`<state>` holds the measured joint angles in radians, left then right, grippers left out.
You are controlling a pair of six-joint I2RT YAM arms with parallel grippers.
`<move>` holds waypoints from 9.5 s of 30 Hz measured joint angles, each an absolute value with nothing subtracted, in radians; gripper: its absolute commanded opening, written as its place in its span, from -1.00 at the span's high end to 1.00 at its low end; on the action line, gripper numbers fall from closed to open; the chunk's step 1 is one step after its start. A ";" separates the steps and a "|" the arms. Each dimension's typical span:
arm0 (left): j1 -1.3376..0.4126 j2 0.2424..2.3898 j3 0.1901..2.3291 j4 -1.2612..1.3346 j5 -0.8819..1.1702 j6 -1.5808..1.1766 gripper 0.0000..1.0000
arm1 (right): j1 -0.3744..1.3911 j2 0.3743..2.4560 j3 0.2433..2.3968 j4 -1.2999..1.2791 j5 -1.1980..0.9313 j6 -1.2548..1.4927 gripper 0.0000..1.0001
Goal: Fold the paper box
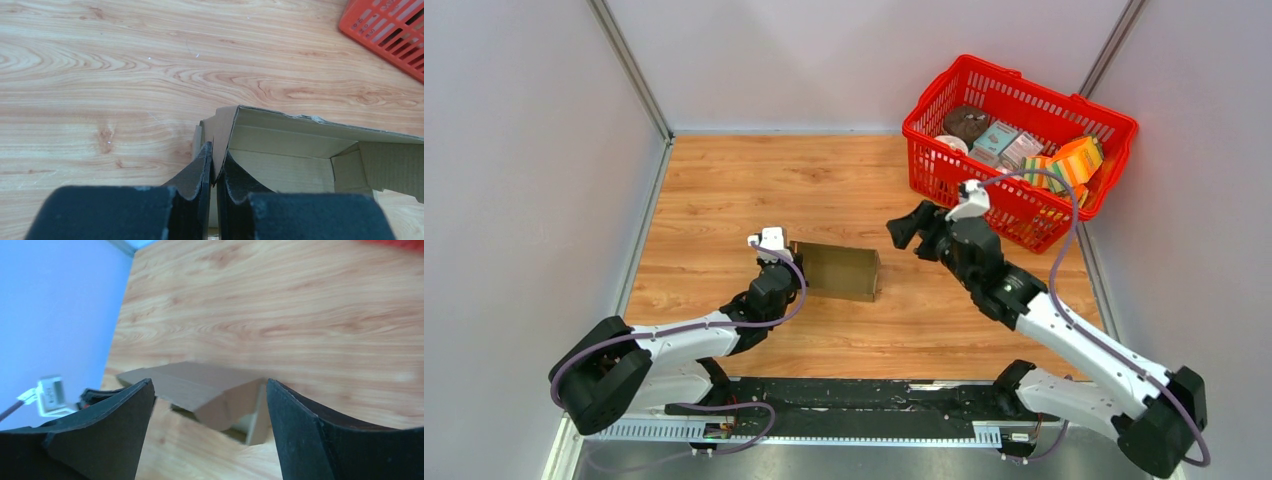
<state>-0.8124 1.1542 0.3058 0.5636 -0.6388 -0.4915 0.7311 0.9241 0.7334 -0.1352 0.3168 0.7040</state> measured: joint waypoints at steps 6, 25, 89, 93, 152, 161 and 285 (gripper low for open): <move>-0.817 1.154 0.306 0.560 -0.646 -0.492 0.76 | 0.674 1.161 0.868 -0.176 0.080 0.820 -0.73; -0.825 1.119 0.290 0.543 -0.649 -0.492 0.74 | 0.636 1.391 0.788 -0.020 -0.231 1.158 -0.38; -0.606 1.046 0.524 -0.145 -0.019 -0.673 0.31 | 0.830 1.360 0.670 -0.064 0.077 0.583 -0.38; -0.606 1.049 0.506 -0.142 -0.021 -0.676 0.31 | 0.828 1.317 0.677 -0.088 0.019 0.603 -0.35; -0.285 1.004 0.548 -0.156 0.143 -0.580 -0.41 | 0.572 1.588 0.522 0.451 -0.469 0.856 0.23; -0.208 1.090 0.511 -0.027 0.328 -0.606 -0.46 | 0.493 1.645 0.450 0.648 -0.581 0.946 0.31; -0.222 1.035 0.270 0.289 0.864 -1.217 0.07 | 1.500 1.699 0.777 0.421 1.110 -0.598 -0.71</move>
<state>-0.2218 1.0351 0.2703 0.2886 0.8639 -1.2167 1.5002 1.6985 0.7769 0.4210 1.1099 -0.5976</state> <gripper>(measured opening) 0.619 0.956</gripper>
